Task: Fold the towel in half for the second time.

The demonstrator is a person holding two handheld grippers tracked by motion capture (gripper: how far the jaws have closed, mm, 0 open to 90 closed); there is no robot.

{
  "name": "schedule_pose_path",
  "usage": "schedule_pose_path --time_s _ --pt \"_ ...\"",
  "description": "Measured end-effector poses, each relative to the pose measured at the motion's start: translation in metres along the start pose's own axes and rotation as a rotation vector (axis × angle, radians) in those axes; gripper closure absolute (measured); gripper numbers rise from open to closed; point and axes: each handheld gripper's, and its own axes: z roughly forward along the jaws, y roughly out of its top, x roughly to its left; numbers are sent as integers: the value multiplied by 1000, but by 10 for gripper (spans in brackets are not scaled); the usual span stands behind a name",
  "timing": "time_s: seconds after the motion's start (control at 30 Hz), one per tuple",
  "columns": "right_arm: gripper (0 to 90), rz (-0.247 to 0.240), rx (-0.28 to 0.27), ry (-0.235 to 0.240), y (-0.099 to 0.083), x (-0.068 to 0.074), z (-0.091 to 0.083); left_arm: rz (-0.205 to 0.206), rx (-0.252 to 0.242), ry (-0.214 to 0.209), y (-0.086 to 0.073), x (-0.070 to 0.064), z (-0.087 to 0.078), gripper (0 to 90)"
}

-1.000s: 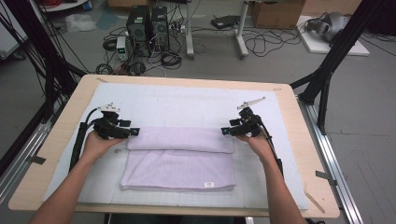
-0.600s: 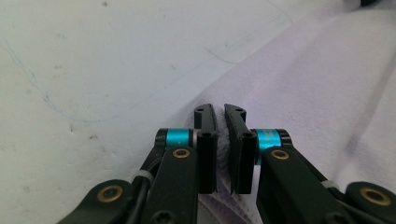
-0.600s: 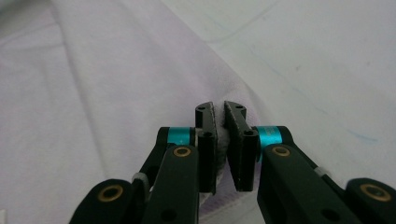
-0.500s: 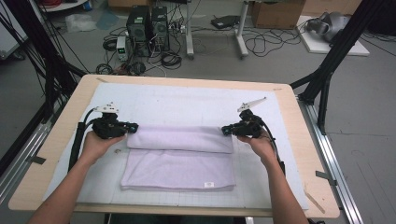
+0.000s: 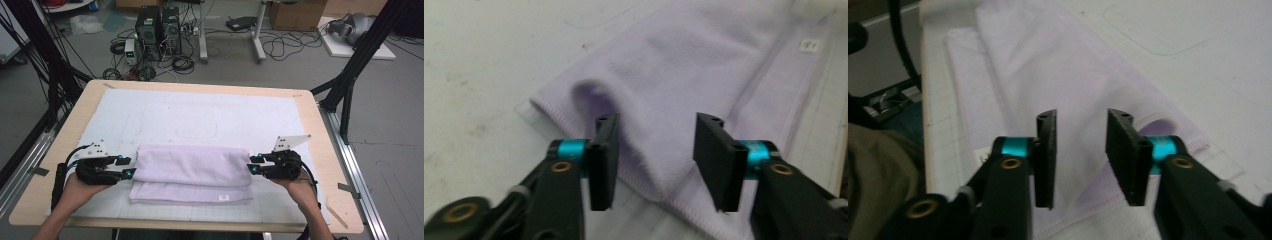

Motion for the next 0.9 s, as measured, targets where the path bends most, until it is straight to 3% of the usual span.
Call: schedule_pose_path --time_s 0.13,0.2,0.27,0.33,0.43,0.47,0.5,0.6,0.67,0.73,0.9 --pt "557 -12 19 -14 -1 1 12 13 -10 18 5 -2 5 457" --pt "535 -37 45 -22 -2 3 21 -3 -16 18 6 0 9 461" --pt "534 -53 77 -44 -4 3 29 0 -2 56 6 2 16 528" --pt "537 -58 110 -52 -7 3 36 -16 18 60 4 6 24 639" --pt "649 -58 125 -74 -14 -1 44 -31 37 43 -1 8 33 828" --pt "726 -52 131 -72 -16 -3 45 -27 40 33 -2 7 34 853" --pt "789 -38 140 -41 -19 -4 46 -23 43 28 -3 7 34 863" --pt "860 -39 127 -17 -20 -3 43 -21 25 6 -4 4 27 867" --pt "860 -47 74 -14 -18 1 32 -25 2 -8 -4 2 19 867" --pt "857 -44 31 9 -18 5 23 -20 -23 -32 -4 -2 7 867" --pt "781 -60 25 28 -28 25 3 -22 -27 -65 -17 -12 -17 817"
